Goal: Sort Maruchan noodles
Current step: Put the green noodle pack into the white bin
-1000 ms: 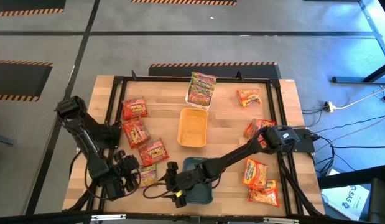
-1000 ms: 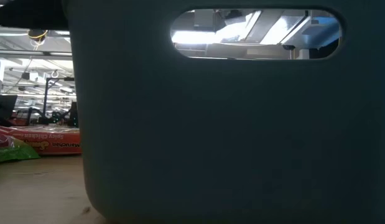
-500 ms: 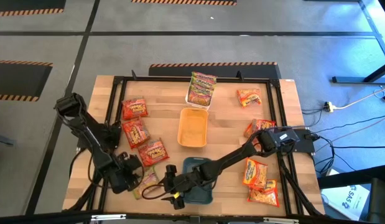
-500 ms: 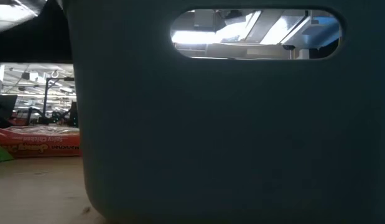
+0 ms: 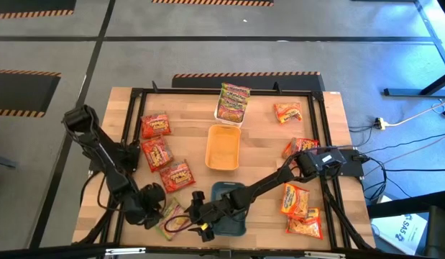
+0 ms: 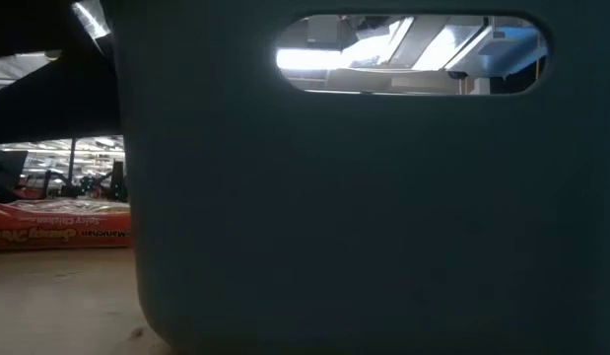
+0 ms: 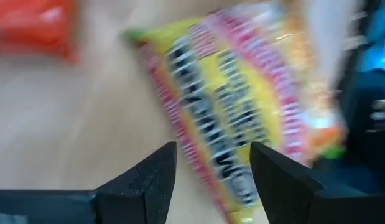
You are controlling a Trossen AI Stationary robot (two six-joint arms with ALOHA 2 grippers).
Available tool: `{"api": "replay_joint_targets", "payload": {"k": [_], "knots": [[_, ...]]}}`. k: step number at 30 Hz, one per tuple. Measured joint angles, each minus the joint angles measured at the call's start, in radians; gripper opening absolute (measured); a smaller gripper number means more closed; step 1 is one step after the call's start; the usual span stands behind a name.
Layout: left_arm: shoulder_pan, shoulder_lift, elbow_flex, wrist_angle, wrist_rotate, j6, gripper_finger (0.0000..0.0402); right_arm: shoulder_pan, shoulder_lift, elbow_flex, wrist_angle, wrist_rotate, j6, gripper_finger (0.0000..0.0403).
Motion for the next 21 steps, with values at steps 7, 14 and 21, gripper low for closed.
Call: {"api": "replay_joint_targets", "payload": {"k": [7, 14, 21], "knots": [[0.001, -0.062, 0.002, 0.032, -0.019, -0.071, 0.0197, 0.0, 0.0, 0.0, -0.005, 0.004, -0.014, 0.0307], [0.01, -0.052, 0.002, 0.007, -0.042, -0.124, 0.0204, 0.0, 0.0, 0.0, -0.003, -0.012, -0.011, 0.0307], [0.011, -0.021, 0.002, -0.017, 0.016, -0.24, 0.0212, 0.0, 0.0, 0.0, -0.004, -0.014, -0.011, 0.0307]]}}
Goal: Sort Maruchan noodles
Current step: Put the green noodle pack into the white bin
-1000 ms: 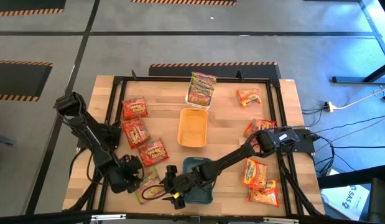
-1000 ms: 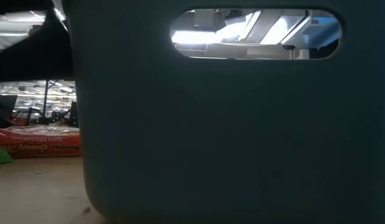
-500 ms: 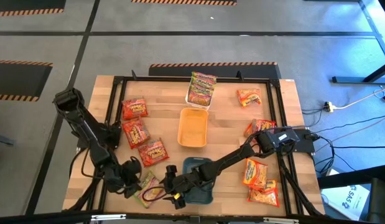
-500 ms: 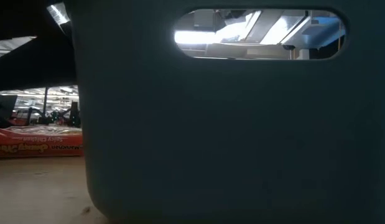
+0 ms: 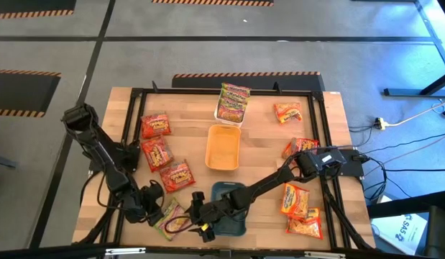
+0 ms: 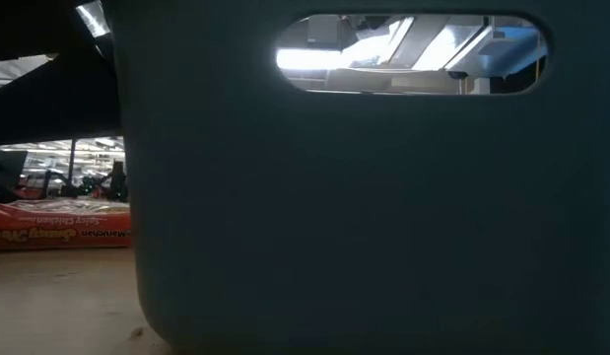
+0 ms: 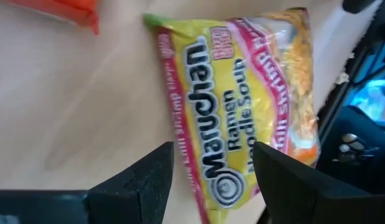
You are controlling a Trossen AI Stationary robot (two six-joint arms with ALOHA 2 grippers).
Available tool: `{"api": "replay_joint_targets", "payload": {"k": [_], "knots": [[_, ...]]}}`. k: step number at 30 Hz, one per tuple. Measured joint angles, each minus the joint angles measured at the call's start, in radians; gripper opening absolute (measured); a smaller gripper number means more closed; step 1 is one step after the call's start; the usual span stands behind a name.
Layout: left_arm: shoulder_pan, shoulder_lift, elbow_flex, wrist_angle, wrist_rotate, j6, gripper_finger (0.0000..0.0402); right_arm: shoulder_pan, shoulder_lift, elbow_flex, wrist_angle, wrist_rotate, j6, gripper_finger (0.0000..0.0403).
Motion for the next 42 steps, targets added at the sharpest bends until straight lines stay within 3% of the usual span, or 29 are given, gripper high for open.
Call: {"api": "replay_joint_targets", "payload": {"k": [8, 15, 19, 27, 34, 38, 42], "knots": [[-0.01, 0.007, 0.0, 0.033, -0.052, 0.019, 0.0212, 0.0, 0.0, 0.0, 0.006, -0.025, -0.003, 0.0307], [-0.069, 0.041, 0.0, 0.16, -0.137, 0.108, 0.0212, 0.0, 0.0, 0.0, 0.026, -0.024, -0.003, 0.0307], [-0.11, 0.08, 0.0, 0.165, -0.181, 0.058, 0.0212, 0.0, 0.0, 0.0, 0.025, -0.024, 0.003, 0.0307], [-0.153, 0.158, 0.0, 0.172, -0.139, -0.03, 0.0212, 0.0, 0.0, 0.0, 0.024, -0.023, 0.025, 0.0307], [-0.153, 0.165, 0.001, 0.22, -0.108, 0.038, 0.0212, 0.0, 0.0, 0.0, 0.025, -0.022, 0.027, 0.0307], [-0.15, 0.171, 0.001, 0.222, -0.112, 0.065, 0.0191, 0.0, -0.001, 0.0, 0.029, 0.003, 0.028, 0.0307], [-0.136, 0.172, 0.001, 0.211, -0.123, 0.097, 0.0143, 0.0, -0.001, 0.0, 0.029, 0.013, 0.028, 0.0307]]}}
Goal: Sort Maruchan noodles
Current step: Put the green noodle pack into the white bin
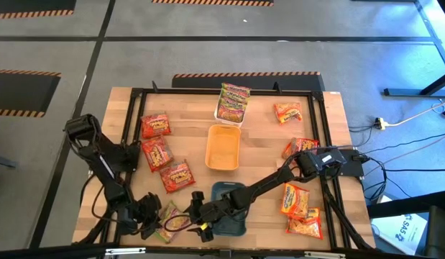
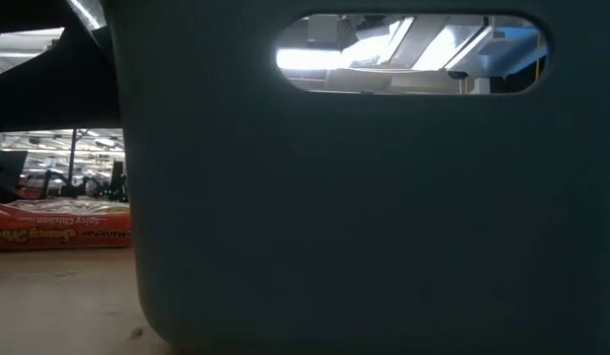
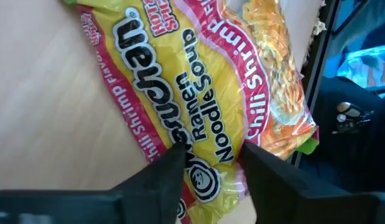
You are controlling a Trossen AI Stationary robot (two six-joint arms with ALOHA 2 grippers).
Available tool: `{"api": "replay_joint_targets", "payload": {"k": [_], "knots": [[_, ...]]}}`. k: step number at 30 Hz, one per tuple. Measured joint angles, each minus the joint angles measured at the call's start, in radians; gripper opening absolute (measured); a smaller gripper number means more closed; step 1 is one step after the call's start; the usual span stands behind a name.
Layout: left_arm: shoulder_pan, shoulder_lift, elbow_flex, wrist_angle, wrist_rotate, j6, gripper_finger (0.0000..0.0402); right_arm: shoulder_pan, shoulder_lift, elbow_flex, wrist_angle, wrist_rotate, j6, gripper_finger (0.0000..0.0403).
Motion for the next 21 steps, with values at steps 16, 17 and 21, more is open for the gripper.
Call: {"api": "replay_joint_targets", "payload": {"k": [16, 17, 21], "knots": [[0.026, -0.001, 0.0, -0.004, -0.079, 0.105, 0.0001, 0.0, -0.003, 0.0, -0.04, -0.051, 0.033, 0.0307], [0.026, -0.001, 0.0, -0.004, -0.084, 0.111, 0.0001, 0.0, -0.011, 0.0, -0.068, -0.053, 0.033, 0.0307], [0.026, -0.001, 0.0, -0.003, -0.099, 0.135, 0.0, 0.003, -0.063, 0.0, -0.18, -0.019, 0.031, 0.0307]]}}
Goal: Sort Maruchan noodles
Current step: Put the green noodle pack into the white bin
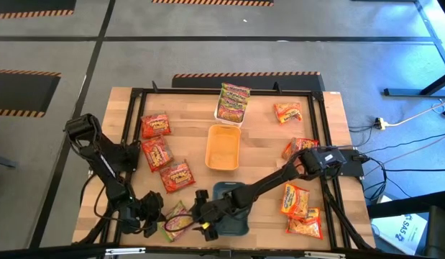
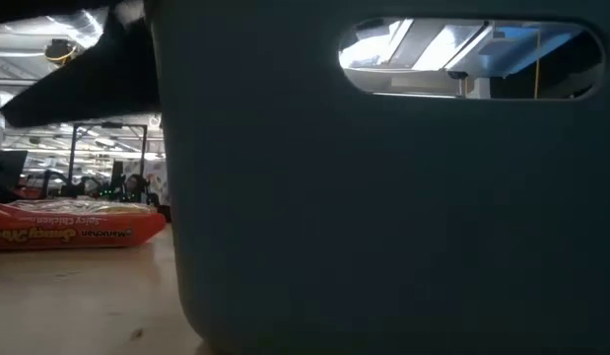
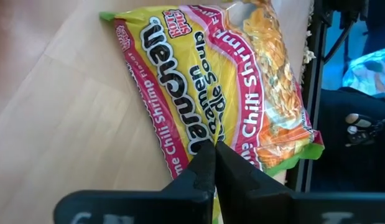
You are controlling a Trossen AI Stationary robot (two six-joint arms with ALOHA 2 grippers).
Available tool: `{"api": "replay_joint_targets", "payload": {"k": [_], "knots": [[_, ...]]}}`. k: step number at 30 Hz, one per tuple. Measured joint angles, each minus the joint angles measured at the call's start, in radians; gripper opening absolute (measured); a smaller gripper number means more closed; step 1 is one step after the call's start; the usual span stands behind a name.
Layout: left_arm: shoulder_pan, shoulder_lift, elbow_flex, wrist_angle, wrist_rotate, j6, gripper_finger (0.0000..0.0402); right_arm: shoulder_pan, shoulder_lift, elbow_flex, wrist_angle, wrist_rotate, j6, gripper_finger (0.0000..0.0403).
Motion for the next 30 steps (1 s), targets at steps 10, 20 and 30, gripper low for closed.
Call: {"api": "replay_joint_targets", "payload": {"k": [10, 20, 30], "knots": [[0.0, 0.001, 0.055, -0.05, -0.001, 0.027, 0.0, 0.041, -0.077, 0.001, -0.077, 0.059, -0.055, 0.0307], [0.0, 0.001, 0.169, -0.259, -0.003, 0.027, 0.0, 0.048, -0.076, -0.01, -0.074, 0.104, -0.059, 0.0307], [0.0, 0.001, 0.307, -0.469, -0.058, 0.102, 0.0, 0.028, -0.076, -0.01, -0.07, 0.111, 0.002, 0.0307]]}}
